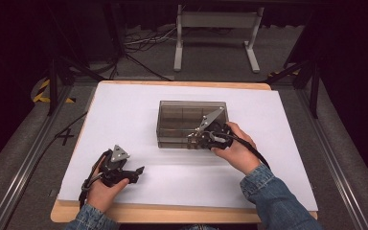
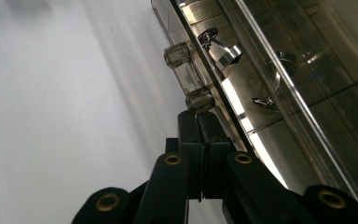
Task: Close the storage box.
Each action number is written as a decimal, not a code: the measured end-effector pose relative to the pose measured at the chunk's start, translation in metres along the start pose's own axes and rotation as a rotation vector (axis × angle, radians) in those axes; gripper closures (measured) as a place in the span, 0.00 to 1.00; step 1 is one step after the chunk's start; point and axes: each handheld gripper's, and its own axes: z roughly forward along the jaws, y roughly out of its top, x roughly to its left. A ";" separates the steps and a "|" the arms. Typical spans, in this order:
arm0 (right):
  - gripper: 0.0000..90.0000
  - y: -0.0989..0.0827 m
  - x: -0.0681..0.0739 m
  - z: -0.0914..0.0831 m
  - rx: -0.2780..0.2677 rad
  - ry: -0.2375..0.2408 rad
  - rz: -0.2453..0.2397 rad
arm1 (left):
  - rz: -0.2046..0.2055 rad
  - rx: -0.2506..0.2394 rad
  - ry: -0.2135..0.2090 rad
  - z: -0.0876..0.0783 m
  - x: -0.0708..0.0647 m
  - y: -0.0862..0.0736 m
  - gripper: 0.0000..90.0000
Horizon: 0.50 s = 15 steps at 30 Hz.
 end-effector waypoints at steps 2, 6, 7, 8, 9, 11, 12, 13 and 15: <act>1.00 0.000 -0.001 0.000 -0.010 -0.004 0.000 | 0.000 0.000 0.001 0.000 0.000 0.000 0.20; 1.00 0.001 -0.003 0.001 -0.015 -0.019 0.010 | -0.001 0.000 0.000 0.000 0.000 0.000 0.20; 0.99 0.001 -0.003 0.001 -0.017 -0.020 0.011 | 0.000 0.000 0.001 0.000 0.000 0.000 0.20; 0.99 0.001 -0.003 0.001 -0.017 -0.020 0.011 | 0.000 0.000 0.001 0.000 0.000 0.000 0.20; 0.99 0.001 -0.003 0.002 -0.017 -0.022 0.011 | -0.001 0.000 0.000 0.000 0.000 0.000 0.20; 0.99 0.001 -0.004 0.002 -0.017 -0.032 0.016 | 0.000 0.000 0.001 0.000 0.000 0.000 0.20; 0.99 0.001 -0.004 0.003 -0.021 -0.035 0.014 | 0.000 0.000 0.000 0.000 0.000 0.000 0.20; 0.99 0.001 -0.004 0.003 -0.022 -0.036 0.015 | 0.000 0.001 0.001 0.000 0.000 0.000 0.20; 0.99 0.001 -0.005 0.003 -0.027 -0.041 0.015 | -0.001 0.000 0.000 0.000 0.000 0.000 0.20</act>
